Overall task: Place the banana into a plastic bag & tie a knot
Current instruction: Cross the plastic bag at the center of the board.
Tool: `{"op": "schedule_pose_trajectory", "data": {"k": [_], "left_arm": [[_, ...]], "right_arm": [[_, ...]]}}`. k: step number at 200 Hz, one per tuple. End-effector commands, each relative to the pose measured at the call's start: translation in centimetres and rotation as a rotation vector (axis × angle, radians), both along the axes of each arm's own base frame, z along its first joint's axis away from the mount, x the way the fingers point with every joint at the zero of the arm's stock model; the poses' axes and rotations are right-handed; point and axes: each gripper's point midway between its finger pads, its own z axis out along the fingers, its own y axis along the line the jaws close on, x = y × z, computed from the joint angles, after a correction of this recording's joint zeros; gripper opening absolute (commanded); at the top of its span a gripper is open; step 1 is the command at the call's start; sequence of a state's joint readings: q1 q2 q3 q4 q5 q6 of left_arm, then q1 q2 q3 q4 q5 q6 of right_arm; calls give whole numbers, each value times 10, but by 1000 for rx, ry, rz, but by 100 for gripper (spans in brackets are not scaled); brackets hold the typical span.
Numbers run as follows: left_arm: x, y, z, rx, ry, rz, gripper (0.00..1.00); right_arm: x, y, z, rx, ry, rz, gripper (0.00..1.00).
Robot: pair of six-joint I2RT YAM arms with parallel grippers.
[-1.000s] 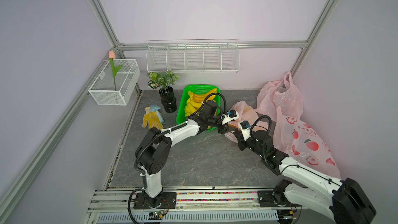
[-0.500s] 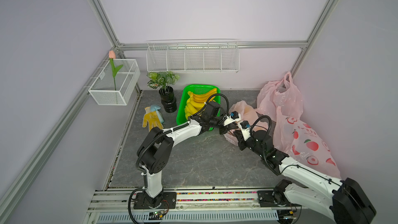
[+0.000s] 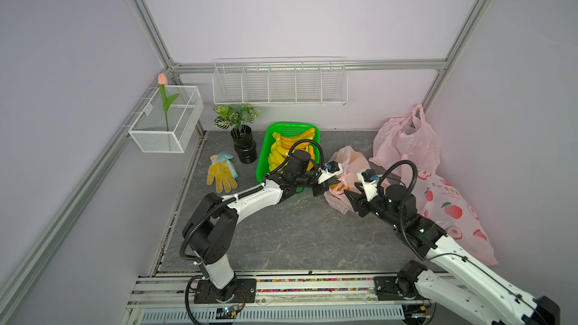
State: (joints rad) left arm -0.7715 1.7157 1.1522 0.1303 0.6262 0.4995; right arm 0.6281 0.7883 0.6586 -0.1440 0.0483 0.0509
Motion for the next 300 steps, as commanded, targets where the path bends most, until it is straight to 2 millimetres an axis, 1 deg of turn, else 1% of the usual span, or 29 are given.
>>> {"op": "schedule_pose_trajectory", "data": {"k": [1,19,44,53,71,73,76,104,120,133,152,170,188,202,208,218,231,247,264,280,300], "left_arm": [[2,2,9,-28,-21,16,0],[0,3,9,-28,-22,10,0],[-3,6,10,-36,-32,6,0],[-5,6,10,-38,-34,1,0],[-8,7,11,-40,-37,-13,0],[-8,8,11,-40,-38,-13,0],[-9,7,10,-38,-38,-17,0],[-11,8,8,-30,-35,-25,0],[-12,7,7,-29,-31,-33,0],[-13,7,6,-30,-28,-39,0],[-14,7,6,-31,-27,-41,0],[-13,7,6,-35,-26,-41,0],[-13,6,5,-36,-24,-40,0],[-12,5,4,-34,-21,-37,0],[-12,5,4,-34,-20,-36,0],[-12,5,3,-33,-18,-36,0],[-12,5,1,-29,-12,-36,0],[-12,5,1,-30,-8,-36,0],[-12,4,1,-30,-3,-39,0],[-12,3,1,-30,-1,-44,0],[-12,3,-1,-26,0,-45,0]], "right_arm": [[-12,-15,-3,-81,78,-22,60],[-8,-21,9,-111,56,-46,66],[6,-21,13,-153,61,-61,70],[12,-17,13,-157,69,-51,71],[21,-5,6,-133,96,-12,72],[23,-2,16,-115,79,-4,72],[24,1,20,-100,74,7,72],[32,25,27,-35,94,108,73],[39,30,30,-18,119,117,73],[47,31,33,15,141,110,72],[55,32,33,52,197,113,68],[59,34,27,64,280,122,59],[60,34,13,41,365,111,49],[59,29,2,18,412,81,41],[59,26,-1,11,424,64,36],[59,21,-1,15,437,48,31],[57,16,5,31,428,37,29],[56,9,13,22,413,19,28],[56,5,16,-1,412,0,28],[57,-1,15,-21,409,-27,28],[60,-7,5,-65,430,-53,27]]}}
